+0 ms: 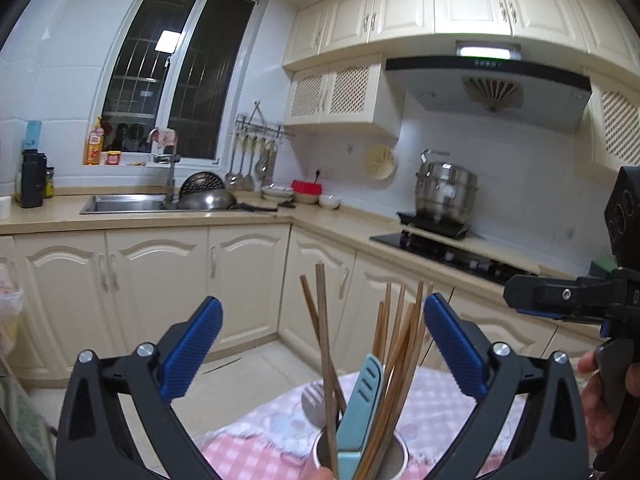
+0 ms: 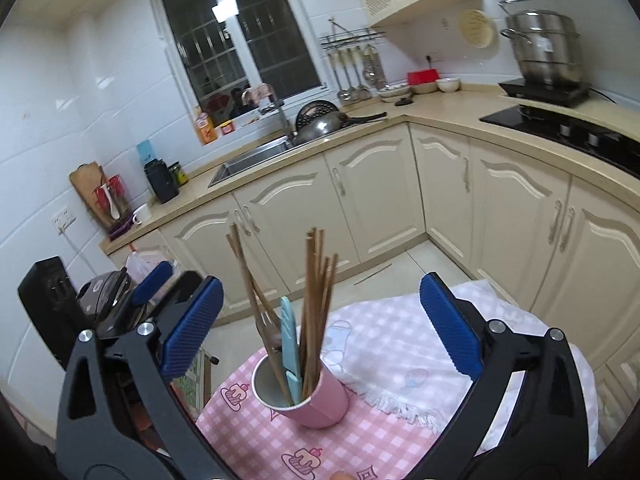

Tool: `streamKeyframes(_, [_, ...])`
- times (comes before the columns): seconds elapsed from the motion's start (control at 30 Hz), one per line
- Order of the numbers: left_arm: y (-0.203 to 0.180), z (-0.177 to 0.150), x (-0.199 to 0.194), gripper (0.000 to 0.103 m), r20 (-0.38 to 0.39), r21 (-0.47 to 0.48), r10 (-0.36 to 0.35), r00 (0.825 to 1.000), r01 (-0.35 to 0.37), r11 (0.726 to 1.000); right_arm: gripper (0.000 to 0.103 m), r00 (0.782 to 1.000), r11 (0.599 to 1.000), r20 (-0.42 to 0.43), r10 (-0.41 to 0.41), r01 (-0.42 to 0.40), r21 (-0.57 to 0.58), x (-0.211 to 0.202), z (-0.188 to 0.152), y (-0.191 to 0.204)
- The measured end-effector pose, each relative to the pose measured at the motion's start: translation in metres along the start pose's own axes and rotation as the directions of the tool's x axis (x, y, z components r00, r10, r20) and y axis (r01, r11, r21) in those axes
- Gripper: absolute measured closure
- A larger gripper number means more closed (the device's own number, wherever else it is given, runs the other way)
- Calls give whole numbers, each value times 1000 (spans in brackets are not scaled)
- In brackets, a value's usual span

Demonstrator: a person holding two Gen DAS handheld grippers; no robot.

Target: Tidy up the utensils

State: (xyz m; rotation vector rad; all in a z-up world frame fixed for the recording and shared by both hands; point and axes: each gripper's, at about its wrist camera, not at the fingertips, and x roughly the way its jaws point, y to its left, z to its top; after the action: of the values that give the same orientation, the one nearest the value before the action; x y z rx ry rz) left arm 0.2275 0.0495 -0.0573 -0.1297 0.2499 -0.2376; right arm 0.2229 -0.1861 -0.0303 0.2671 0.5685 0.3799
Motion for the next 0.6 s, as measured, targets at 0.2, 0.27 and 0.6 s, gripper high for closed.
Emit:
streamKeyframes(0.2, [-5, 7, -27, 4, -67, 12, 77, 995, -76, 997, 6, 1000, 1000, 18, -18, 17, 9, -21, -8, 2])
streamKeyframes(0.27, [-10, 9, -41, 4, -80, 31, 100, 992, -98, 995, 6, 999, 1000, 28, -20, 19, 7, -30, -10, 5])
streamKeyframes(0.6, [-34, 24, -116, 4, -74, 70, 165, 984, -160, 985, 6, 995, 996, 62, -76, 78, -38, -77, -35, 32])
